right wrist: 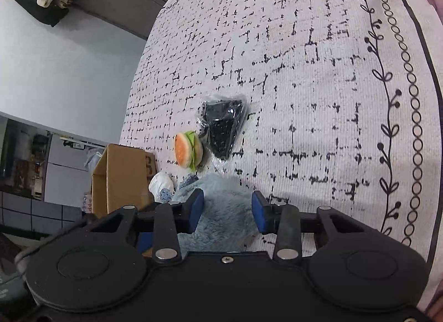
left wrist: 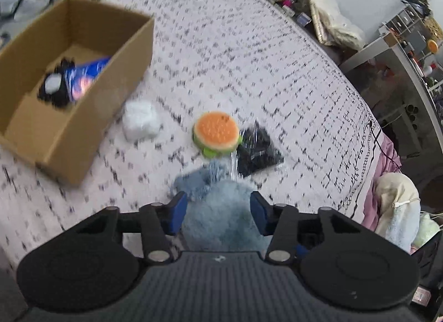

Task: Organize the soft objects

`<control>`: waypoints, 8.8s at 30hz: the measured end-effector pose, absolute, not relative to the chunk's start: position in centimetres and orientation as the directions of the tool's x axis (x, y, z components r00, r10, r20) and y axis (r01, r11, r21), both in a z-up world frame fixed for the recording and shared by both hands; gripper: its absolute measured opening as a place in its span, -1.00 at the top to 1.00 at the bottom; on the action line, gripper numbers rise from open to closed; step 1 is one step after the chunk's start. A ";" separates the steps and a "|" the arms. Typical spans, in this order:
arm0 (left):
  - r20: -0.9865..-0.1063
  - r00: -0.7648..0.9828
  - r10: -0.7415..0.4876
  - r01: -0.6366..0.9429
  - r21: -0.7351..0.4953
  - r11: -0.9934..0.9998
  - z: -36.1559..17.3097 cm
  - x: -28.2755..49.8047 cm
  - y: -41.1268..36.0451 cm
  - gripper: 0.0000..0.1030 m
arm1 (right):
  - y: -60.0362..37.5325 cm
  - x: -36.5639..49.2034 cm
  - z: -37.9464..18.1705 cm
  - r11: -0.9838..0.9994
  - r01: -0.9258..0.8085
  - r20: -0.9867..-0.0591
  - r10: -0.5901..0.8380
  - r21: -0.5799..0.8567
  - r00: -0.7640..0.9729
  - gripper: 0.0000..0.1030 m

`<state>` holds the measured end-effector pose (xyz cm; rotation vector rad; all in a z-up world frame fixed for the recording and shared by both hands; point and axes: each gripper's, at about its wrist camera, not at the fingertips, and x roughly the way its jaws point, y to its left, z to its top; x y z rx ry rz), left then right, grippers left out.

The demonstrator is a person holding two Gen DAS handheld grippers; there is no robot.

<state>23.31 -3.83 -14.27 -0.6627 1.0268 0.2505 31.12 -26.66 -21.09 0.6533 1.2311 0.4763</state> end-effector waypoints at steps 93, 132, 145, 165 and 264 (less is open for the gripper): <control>-0.676 0.732 -0.085 -0.395 -0.522 0.756 -7.9 16.2 6.9 0.60 | -15.0 25.5 -10.1 0.649 -0.463 -0.507 0.761 0.604 0.404 0.99; -0.751 0.660 0.013 -0.537 -0.460 0.707 -10.2 15.7 17.7 0.54 | -6.2 24.5 -11.6 0.666 -0.495 -0.580 0.740 0.558 0.341 0.60; -0.766 0.636 0.093 -0.538 -0.354 0.765 -7.8 15.5 14.7 -0.23 | -9.0 24.4 -10.0 0.713 -0.469 -0.596 0.698 0.521 0.397 -0.23; -0.775 0.619 0.126 -0.479 -0.245 0.843 -5.6 15.6 8.0 -0.70 | -15.1 24.0 -8.2 0.769 -0.434 -0.619 0.637 0.470 0.459 -0.91; -0.862 0.503 -0.058 -0.515 -0.353 0.781 -20.0 26.3 1.3 0.13 | -21.9 35.6 -21.8 0.759 -0.011 -0.680 0.590 0.651 0.435 -0.63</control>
